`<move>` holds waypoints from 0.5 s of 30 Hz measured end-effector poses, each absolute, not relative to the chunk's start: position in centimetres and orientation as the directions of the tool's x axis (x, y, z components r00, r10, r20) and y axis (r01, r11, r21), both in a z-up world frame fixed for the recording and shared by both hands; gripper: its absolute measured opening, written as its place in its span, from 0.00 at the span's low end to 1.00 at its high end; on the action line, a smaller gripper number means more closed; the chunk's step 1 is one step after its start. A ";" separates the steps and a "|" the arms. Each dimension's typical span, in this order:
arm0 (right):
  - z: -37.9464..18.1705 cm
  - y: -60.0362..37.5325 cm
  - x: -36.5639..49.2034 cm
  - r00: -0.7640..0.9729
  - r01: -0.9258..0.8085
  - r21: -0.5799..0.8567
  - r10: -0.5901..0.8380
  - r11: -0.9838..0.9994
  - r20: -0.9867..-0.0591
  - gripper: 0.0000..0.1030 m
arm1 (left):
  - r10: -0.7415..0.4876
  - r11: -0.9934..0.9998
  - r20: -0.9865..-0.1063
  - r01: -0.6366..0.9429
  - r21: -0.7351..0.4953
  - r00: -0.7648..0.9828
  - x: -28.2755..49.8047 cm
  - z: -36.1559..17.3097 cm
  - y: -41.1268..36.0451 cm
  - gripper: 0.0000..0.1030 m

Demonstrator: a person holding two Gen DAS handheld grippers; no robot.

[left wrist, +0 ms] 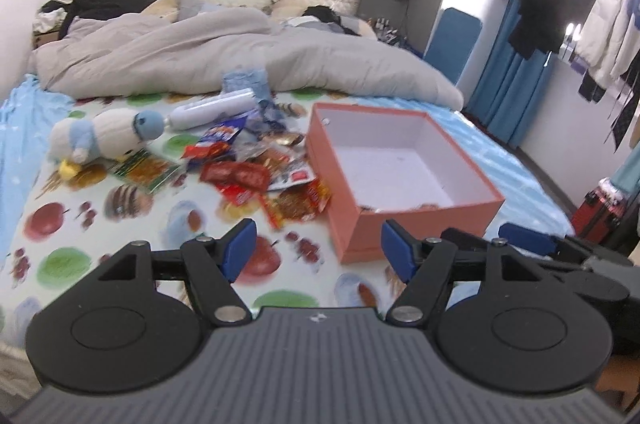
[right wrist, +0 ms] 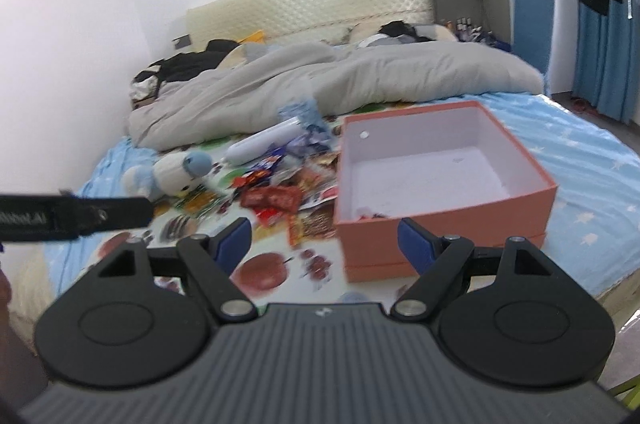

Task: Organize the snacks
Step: 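Withdraw both grippers from the box back toward the snack pile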

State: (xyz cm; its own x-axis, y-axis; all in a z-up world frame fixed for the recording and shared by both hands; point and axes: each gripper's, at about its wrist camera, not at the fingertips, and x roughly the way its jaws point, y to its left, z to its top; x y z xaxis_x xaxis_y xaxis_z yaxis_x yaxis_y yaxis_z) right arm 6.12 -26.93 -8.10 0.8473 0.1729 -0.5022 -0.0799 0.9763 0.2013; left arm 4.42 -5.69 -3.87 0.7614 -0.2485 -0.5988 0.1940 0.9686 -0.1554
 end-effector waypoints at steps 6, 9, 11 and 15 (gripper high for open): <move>-9.3 -24.9 5.3 0.819 -0.148 0.205 0.236 0.968 -0.523 0.79 | -0.199 0.979 -0.630 0.130 -0.155 0.751 2.8 -5.7 -3.9 0.82; -9.5 -24.5 5.5 0.810 -0.158 0.203 0.244 0.966 -0.533 0.79 | -0.166 0.984 -0.642 0.084 -0.156 0.749 3.1 -6.2 -2.9 0.84; -9.7 -24.4 5.8 0.807 -0.158 0.204 0.245 0.966 -0.538 0.79 | -0.158 0.985 -0.645 0.072 -0.157 0.748 3.6 -6.2 -2.5 0.84; -10.0 -24.3 6.1 0.805 -0.152 0.203 0.240 0.967 -0.542 0.79 | -0.151 0.985 -0.650 0.062 -0.158 0.745 4.7 -6.1 -2.5 0.84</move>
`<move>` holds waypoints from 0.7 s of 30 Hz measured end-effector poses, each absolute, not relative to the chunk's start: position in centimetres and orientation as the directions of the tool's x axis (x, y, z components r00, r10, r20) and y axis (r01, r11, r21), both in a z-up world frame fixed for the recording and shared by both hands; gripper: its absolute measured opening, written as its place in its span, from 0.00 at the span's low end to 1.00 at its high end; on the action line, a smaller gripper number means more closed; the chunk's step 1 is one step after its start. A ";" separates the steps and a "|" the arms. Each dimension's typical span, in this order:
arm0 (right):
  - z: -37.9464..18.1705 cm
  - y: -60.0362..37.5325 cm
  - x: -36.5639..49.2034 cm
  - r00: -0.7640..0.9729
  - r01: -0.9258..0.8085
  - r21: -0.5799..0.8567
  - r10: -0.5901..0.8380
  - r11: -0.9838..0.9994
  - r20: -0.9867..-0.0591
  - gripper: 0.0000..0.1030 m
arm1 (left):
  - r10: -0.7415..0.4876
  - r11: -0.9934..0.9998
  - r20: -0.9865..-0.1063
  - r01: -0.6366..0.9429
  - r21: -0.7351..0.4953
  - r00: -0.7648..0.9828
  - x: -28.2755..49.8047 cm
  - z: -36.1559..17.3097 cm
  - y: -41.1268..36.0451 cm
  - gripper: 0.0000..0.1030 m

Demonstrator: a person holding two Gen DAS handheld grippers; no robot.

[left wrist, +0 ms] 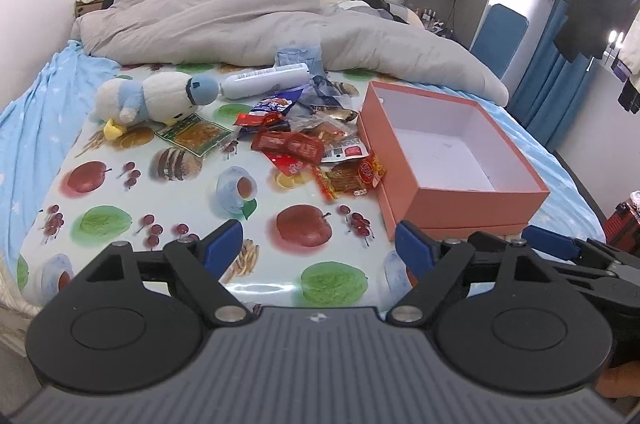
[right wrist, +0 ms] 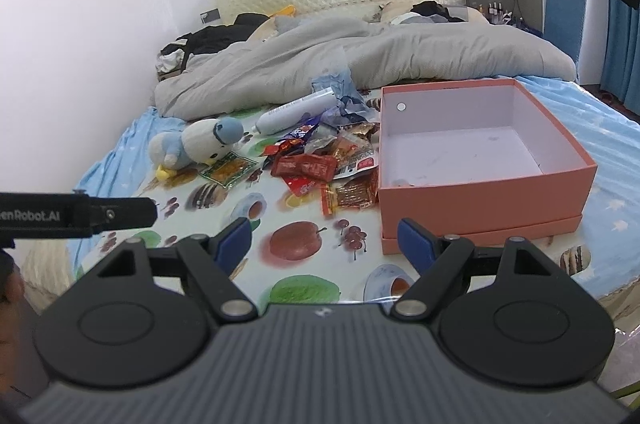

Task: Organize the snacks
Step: 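Withdraw both grippers from the box back toward the snack pile, then move right gripper to the wafer packet while left approaches the green-labelled bag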

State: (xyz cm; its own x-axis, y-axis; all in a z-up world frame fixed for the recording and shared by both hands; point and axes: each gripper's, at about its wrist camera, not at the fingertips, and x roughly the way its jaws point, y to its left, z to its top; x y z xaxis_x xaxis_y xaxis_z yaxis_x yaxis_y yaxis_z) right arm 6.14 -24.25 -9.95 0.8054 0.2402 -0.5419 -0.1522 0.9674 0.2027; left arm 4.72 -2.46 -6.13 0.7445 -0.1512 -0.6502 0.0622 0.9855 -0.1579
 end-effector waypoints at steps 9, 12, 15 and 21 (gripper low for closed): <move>-11.5 -23.2 8.3 0.800 -0.138 0.133 0.190 0.981 -0.570 0.79 | -0.141 0.988 -0.675 0.055 -0.147 0.724 8.3 -7.7 -2.0 0.84; -12.1 -23.0 9.3 0.788 -0.137 0.144 0.196 0.980 -0.583 0.79 | -0.130 0.990 -0.687 0.050 -0.135 0.715 9.8 -8.4 -1.6 0.84; -12.7 -22.4 10.4 0.778 -0.144 0.143 0.201 0.979 -0.596 0.79 | -0.127 0.989 -0.697 0.040 -0.140 0.706 11.6 -9.1 -1.0 0.84; -13.8 -20.9 12.9 0.769 -0.174 0.118 0.210 0.978 -0.604 0.79 | -0.083 0.991 -0.704 -0.018 -0.135 0.705 15.2 -10.6 0.6 0.84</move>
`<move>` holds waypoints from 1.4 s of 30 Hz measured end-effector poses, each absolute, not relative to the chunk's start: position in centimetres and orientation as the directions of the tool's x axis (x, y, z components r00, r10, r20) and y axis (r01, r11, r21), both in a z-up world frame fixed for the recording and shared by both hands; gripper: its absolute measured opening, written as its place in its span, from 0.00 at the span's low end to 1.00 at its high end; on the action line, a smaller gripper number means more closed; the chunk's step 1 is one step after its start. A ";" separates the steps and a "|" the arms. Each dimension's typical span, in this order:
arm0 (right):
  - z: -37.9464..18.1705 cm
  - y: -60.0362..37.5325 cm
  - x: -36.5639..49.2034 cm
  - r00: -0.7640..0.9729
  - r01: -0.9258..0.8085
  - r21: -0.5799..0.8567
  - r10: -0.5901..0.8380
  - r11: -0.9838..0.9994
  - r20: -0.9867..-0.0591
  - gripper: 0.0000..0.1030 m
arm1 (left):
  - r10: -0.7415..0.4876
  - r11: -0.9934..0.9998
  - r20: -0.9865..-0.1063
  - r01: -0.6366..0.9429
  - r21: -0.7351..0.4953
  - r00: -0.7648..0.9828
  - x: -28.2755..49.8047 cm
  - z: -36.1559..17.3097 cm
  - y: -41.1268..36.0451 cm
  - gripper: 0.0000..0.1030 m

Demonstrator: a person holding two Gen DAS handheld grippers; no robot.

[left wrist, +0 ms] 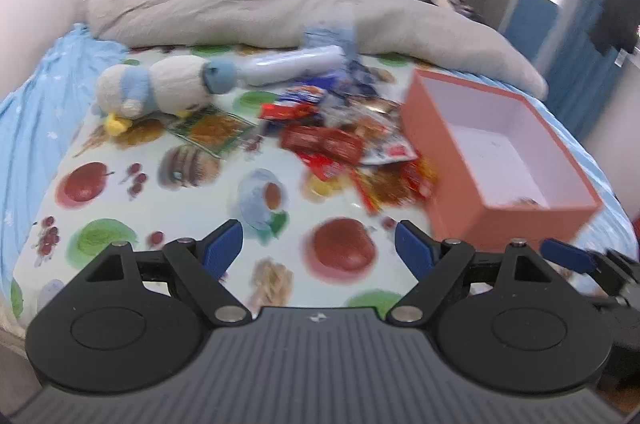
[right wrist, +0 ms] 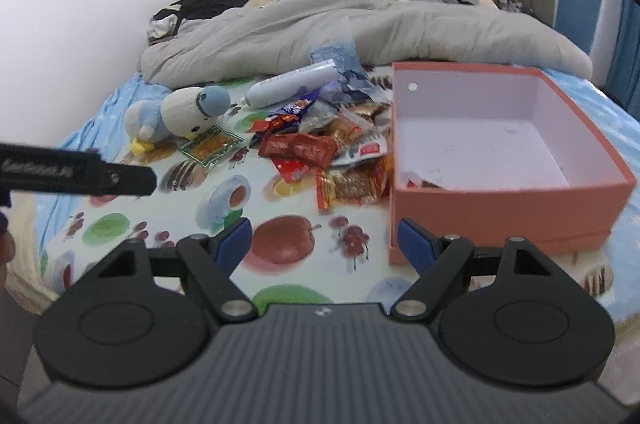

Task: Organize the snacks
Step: 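Move right gripper to the wafer packet while left approaches the green-labelled bag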

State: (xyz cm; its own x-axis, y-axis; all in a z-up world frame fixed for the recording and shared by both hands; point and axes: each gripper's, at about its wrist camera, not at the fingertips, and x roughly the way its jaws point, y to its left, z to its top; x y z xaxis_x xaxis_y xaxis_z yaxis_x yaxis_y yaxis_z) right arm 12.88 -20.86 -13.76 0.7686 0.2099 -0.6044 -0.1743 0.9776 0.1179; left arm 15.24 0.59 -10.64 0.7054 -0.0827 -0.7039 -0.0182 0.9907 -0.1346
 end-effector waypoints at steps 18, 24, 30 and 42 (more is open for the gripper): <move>-19.3 -15.1 22.3 0.735 -0.256 -0.061 0.154 0.965 -0.660 0.64 | 0.008 0.969 -0.766 -0.194 -0.153 0.643 27.9 -18.7 7.4 0.82; -22.1 -13.8 25.0 0.715 -0.300 -0.171 0.103 0.939 -0.691 0.57 | 0.026 0.960 -0.793 -0.235 -0.149 0.609 31.7 -22.8 9.5 0.77; -24.1 -13.0 26.6 0.709 -0.343 -0.235 0.087 0.909 -0.700 0.56 | 0.042 0.968 -0.803 -0.225 -0.116 0.594 35.3 -25.9 10.2 0.67; -27.2 -11.3 28.0 0.683 -0.452 -0.349 0.067 0.821 -0.727 0.46 | 0.088 0.967 -0.806 -0.245 -0.073 0.586 40.1 -29.3 10.3 0.52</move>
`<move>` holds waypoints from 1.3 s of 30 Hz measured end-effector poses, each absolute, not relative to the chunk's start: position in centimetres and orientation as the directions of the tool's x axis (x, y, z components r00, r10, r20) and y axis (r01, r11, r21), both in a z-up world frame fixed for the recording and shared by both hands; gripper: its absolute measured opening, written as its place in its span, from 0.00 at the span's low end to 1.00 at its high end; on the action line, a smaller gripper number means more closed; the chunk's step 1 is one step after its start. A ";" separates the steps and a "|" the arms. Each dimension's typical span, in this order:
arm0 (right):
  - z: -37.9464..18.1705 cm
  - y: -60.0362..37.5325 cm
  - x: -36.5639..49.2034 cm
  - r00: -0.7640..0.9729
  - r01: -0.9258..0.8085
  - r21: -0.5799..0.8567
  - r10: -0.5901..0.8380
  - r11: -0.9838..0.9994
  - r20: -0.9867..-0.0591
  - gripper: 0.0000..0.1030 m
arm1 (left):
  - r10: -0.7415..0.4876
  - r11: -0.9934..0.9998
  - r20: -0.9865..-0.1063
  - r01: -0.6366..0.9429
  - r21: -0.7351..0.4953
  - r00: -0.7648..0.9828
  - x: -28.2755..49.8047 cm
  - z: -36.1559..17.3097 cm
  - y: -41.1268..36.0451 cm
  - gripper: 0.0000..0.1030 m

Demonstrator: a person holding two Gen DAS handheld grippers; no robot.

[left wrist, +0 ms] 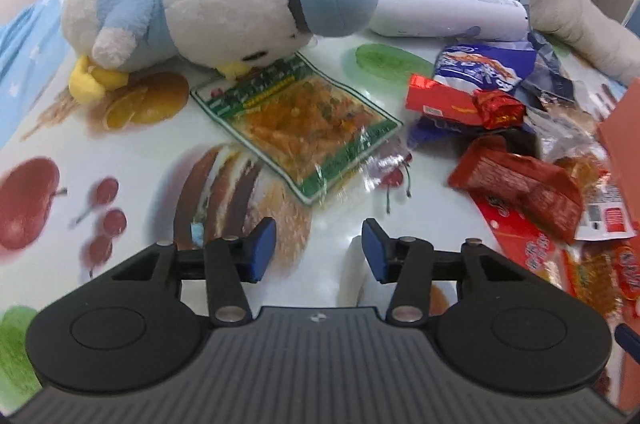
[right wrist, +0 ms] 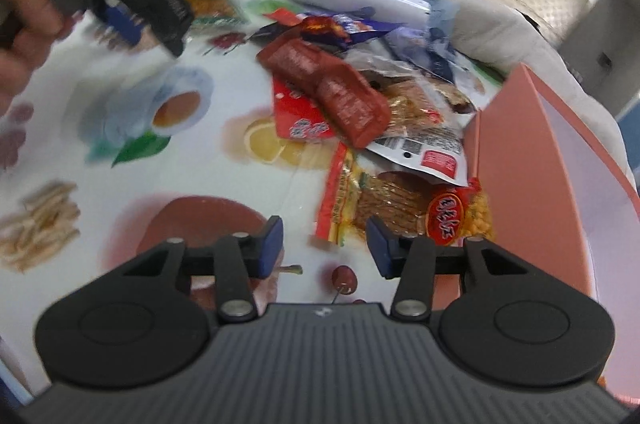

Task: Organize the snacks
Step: 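Move right gripper to the wafer packet while left approaches the green-labelled bag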

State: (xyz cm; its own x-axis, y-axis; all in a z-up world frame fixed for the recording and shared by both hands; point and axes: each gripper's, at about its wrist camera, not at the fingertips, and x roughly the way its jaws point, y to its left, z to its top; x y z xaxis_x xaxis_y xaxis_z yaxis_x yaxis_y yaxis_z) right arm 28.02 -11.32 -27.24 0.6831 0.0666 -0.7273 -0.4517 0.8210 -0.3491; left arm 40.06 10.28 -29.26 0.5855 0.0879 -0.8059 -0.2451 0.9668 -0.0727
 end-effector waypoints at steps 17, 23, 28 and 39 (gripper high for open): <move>-28.1 -10.7 29.3 0.635 -0.511 -0.305 0.114 0.804 -0.764 0.03 | 0.085 0.953 -0.790 -0.281 -0.113 0.607 41.2 -29.3 11.3 0.18; -27.7 -11.1 28.8 0.589 -0.523 -0.215 0.167 0.825 -0.791 0.03 | 0.030 0.955 -0.799 -0.252 -0.153 0.601 39.3 -28.7 11.3 0.14; -26.8 -12.5 28.7 0.624 -0.410 -0.100 0.199 0.906 -0.756 0.06 | 0.002 0.955 -0.814 -0.244 -0.171 0.580 36.0 -28.8 11.2 0.14; -26.0 -14.1 31.9 0.691 -0.130 0.029 0.111 0.991 -0.714 0.52 | 0.004 0.946 -0.823 -0.269 -0.181 0.567 32.0 -28.7 12.2 0.14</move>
